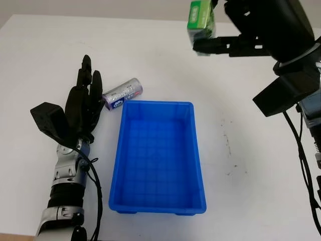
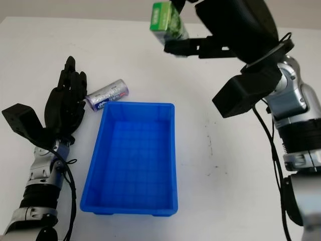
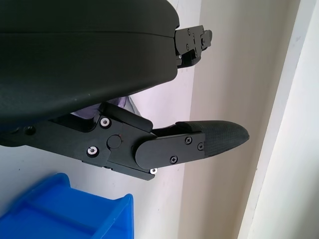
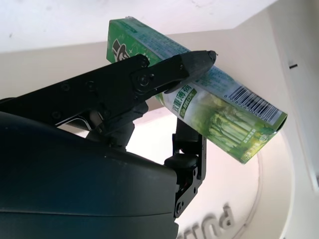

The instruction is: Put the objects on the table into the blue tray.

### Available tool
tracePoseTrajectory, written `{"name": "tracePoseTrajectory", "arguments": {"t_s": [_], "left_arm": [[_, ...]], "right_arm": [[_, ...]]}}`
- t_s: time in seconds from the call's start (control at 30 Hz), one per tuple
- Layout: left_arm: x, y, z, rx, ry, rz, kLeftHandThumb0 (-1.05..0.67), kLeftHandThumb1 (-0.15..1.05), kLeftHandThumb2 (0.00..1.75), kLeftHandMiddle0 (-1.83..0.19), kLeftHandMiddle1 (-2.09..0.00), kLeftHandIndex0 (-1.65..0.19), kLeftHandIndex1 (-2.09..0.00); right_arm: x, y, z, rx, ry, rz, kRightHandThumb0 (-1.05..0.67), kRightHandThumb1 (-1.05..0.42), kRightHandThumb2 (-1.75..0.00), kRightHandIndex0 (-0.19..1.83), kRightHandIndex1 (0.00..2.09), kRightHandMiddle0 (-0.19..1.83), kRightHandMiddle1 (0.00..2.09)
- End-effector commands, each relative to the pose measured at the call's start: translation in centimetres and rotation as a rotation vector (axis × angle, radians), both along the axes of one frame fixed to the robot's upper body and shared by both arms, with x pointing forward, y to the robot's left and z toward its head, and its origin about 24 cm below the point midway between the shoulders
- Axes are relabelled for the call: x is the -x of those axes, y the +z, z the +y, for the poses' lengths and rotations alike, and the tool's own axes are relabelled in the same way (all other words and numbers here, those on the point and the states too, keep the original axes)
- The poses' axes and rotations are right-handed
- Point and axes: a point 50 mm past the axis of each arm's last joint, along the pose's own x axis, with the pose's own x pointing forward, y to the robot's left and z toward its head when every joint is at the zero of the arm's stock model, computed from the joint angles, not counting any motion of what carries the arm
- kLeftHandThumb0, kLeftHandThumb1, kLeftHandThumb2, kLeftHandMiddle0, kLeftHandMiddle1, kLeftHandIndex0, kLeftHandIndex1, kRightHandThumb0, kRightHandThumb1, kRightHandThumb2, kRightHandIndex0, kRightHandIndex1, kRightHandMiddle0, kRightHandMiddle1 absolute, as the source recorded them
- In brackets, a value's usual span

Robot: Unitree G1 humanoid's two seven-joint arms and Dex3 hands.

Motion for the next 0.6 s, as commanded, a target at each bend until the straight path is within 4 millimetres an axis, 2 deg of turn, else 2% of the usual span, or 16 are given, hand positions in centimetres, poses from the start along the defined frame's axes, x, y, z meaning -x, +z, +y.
{"name": "tracePoseTrajectory", "arguments": {"t_s": [0.0, 0.07, 0.23, 0.37, 0.4, 0.47, 0.5, 0.57], "left_arm": [[0.0, 0.3, 0.1, -0.017, 0.003, -0.008, -0.73, 1.05, 0.54, 0.15, -0.05, 0.15, -0.05], [0.0, 0.3, 0.2, -0.017, 0.002, -0.011, -0.72, 1.05, 0.54, 0.15, -0.05, 0.15, -0.05], [0.0, 0.4, 0.2, -0.013, 0.007, -0.014, -0.72, 1.05, 0.54, 0.15, -0.06, 0.15, -0.06], [-0.1, 0.5, 0.2, -0.013, 0.009, -0.012, -0.72, 1.05, 0.54, 0.15, -0.05, 0.14, -0.06], [-0.1, 0.5, 0.2, -0.013, 0.010, -0.011, -0.73, 1.05, 0.54, 0.15, -0.05, 0.14, -0.06], [-0.1, 0.5, 0.2, -0.011, 0.010, -0.011, -0.73, 1.05, 0.53, 0.15, -0.05, 0.14, -0.06], [-0.1, 0.5, 0.2, -0.012, 0.009, -0.012, -0.73, 1.05, 0.53, 0.15, -0.05, 0.14, -0.06], [-0.1, 0.5, 0.2, -0.016, 0.007, -0.014, -0.73, 1.05, 0.53, 0.15, -0.05, 0.14, -0.06]], "right_arm": [[0.9, 0.5, 0.4, -0.045, 0.049, 0.015, -0.40, -1.05, -0.45, 1.31, 2.09, 0.77, 2.09], [1.5, 0.6, 1.0, -0.056, 0.087, 0.074, -0.41, -1.05, -0.46, 1.30, 2.09, 0.79, 2.09], [2.5, 0.6, 1.7, -0.071, 0.162, 0.262, -0.40, -1.05, -0.48, 1.34, 2.09, 1.00, 2.09], [2.7, 0.1, 2.0, 0.011, 0.223, 0.448, -0.39, -1.05, -0.48, 1.41, 2.09, 1.05, 2.09], [2.6, -0.2, 2.0, 0.044, 0.234, 0.480, -0.38, -1.05, -0.46, 1.41, 2.09, 1.01, 2.09], [2.5, -0.6, 1.9, 0.104, 0.249, 0.538, -0.40, -1.05, -0.36, 1.29, 2.09, 0.85, 2.09], [2.5, -0.8, 1.9, 0.134, 0.243, 0.563, -0.43, -1.05, -0.32, 1.17, 2.09, 0.76, 2.09], [2.3, -1.2, 1.9, 0.190, 0.230, 0.621, -0.52, -1.05, -0.26, 0.71, 2.09, 0.37, 2.09]]}}
